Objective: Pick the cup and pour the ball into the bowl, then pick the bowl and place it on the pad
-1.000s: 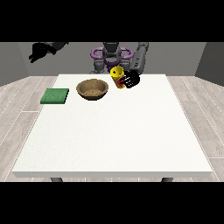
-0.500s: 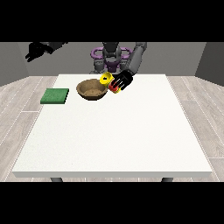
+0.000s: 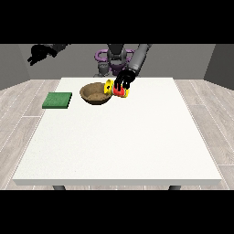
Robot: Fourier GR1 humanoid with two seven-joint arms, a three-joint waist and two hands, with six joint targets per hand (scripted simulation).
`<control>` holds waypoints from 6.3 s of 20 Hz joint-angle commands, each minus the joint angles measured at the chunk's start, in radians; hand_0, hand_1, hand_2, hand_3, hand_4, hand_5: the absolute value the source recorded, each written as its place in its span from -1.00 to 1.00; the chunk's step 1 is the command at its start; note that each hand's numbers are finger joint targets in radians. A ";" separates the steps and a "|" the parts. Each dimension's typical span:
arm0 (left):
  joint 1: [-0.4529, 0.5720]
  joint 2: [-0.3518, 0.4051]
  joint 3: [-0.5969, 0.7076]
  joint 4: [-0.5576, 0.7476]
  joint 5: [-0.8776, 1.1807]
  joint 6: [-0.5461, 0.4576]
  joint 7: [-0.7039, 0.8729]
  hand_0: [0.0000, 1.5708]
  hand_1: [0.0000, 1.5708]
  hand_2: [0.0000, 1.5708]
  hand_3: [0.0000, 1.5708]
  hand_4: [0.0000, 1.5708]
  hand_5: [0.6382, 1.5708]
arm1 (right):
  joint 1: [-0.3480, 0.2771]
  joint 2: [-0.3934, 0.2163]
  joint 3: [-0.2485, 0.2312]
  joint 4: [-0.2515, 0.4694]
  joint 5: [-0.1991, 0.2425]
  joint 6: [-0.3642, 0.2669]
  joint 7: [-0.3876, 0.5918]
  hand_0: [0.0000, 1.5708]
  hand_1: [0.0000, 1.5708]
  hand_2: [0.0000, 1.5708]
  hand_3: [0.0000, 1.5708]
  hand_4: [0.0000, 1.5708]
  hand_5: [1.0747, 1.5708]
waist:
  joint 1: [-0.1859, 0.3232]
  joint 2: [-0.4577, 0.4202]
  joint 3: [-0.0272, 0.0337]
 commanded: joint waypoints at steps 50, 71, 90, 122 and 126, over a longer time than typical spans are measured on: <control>0.141 0.137 0.174 -0.441 0.215 -0.337 -0.046 0.58 0.58 1.00 1.00 0.80 0.50 | 0.105 0.149 0.059 0.070 0.056 -0.106 -0.065 -1.00 -1.00 -0.26 -0.11 -0.25 1.00 | 0.119 -0.103 -0.0078; 0.087 0.397 0.806 -0.481 1.214 -1.222 0.119 -1.00 -1.00 -1.00 -1.00 -0.68 0.95 | 0.179 0.325 0.146 0.026 0.063 -0.149 -0.101 -1.00 -1.00 -1.00 -1.00 -1.00 0.99 | 0.139 -0.035 -0.0026; 0.036 0.525 0.822 -0.580 1.431 -1.262 0.298 -1.00 -1.00 -1.00 -1.00 -0.86 0.99 | 0.104 0.247 0.004 0.368 -0.033 -0.019 -0.374 -1.00 -1.00 -1.00 -1.00 -1.00 1.00 | 0.194 0.094 -0.0015; 0.168 0.635 0.871 -0.489 1.501 -1.326 0.271 -1.00 -1.00 -1.00 -1.00 -1.00 1.00 | 0.022 0.117 0.079 0.396 0.018 -0.175 0.068 1.00 1.00 1.00 0.79 0.41 0.97 | 0.120 0.001 -0.0047; 0.169 0.666 0.881 -0.464 1.513 -1.302 0.276 -1.00 -1.00 -1.00 -1.00 -1.00 1.00 | -0.007 0.066 0.072 0.360 0.008 -0.142 0.117 1.00 1.00 1.00 0.31 0.47 0.95 | 0.079 -0.004 -0.0030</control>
